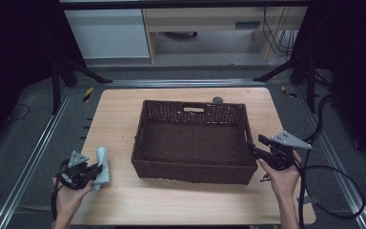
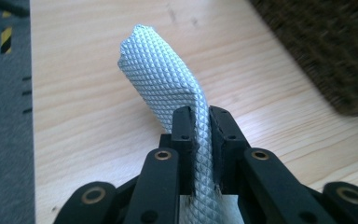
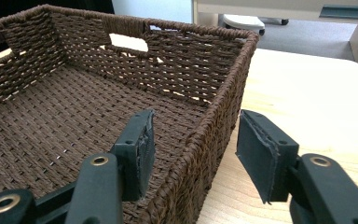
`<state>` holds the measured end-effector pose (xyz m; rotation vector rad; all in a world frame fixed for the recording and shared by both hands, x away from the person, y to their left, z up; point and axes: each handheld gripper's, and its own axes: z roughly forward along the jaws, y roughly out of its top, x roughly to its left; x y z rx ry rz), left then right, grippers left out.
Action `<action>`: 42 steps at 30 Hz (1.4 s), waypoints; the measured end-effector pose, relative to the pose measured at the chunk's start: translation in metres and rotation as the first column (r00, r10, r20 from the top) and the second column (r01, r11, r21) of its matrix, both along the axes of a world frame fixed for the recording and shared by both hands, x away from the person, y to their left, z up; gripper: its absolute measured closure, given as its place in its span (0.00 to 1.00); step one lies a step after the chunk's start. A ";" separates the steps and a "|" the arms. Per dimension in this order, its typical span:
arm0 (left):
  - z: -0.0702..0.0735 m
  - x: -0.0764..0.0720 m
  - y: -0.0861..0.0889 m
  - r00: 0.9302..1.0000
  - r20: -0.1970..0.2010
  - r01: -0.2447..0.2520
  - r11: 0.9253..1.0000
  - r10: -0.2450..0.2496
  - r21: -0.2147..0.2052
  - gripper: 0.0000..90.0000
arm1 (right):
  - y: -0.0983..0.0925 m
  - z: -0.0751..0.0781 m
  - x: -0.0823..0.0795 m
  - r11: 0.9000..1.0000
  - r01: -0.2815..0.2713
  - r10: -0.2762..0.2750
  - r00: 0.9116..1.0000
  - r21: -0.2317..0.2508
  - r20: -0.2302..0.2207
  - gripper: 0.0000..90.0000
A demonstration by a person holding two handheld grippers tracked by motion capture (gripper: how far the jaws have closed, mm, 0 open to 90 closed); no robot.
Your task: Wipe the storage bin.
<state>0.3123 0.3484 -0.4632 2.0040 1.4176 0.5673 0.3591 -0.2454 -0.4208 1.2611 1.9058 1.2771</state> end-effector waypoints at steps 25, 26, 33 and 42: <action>0.005 -0.001 -0.001 0.999 0.042 -0.003 0.997 0.006 -0.076 0.59 | 0.002 0.001 -0.001 1.000 -0.019 0.019 1.000 0.016 -0.010 0.53; 0.007 -0.002 -0.001 0.999 0.046 -0.001 0.996 0.005 -0.086 0.59 | 0.002 0.001 -0.001 1.000 -0.019 0.020 1.000 0.013 -0.011 0.53; 0.021 -0.005 -0.008 0.995 0.100 0.033 0.992 -0.021 -0.120 0.59 | 0.003 0.000 0.000 1.000 -0.018 0.018 1.000 0.005 -0.017 0.57; 0.038 0.004 -0.025 0.987 0.144 0.086 0.988 -0.067 -0.130 0.59 | 0.005 -0.006 0.003 0.999 -0.032 0.030 0.997 -0.026 -0.065 0.67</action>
